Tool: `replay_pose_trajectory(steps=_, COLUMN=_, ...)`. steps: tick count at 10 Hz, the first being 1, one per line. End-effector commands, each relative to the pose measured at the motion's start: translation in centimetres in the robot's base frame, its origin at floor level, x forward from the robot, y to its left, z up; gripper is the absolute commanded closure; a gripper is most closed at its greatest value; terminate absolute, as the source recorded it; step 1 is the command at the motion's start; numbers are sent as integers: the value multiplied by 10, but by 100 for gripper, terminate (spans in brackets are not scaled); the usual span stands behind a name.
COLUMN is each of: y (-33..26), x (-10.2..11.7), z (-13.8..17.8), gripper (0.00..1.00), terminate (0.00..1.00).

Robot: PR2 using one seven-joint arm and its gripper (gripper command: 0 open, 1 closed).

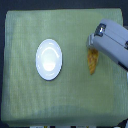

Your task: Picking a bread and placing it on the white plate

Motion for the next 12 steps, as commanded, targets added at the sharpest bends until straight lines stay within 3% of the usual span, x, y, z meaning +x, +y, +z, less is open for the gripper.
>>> replay_pose_trajectory(steps=1, y=1, x=7, z=19, gripper=100, terminate=0)
replay_pose_trajectory(steps=7, y=50, x=33, z=137, gripper=100, terminate=0)
replay_pose_trajectory(steps=10, y=83, x=43, z=166, gripper=100, terminate=0)
replay_pose_trajectory(steps=12, y=132, x=41, z=163, gripper=100, terminate=0)
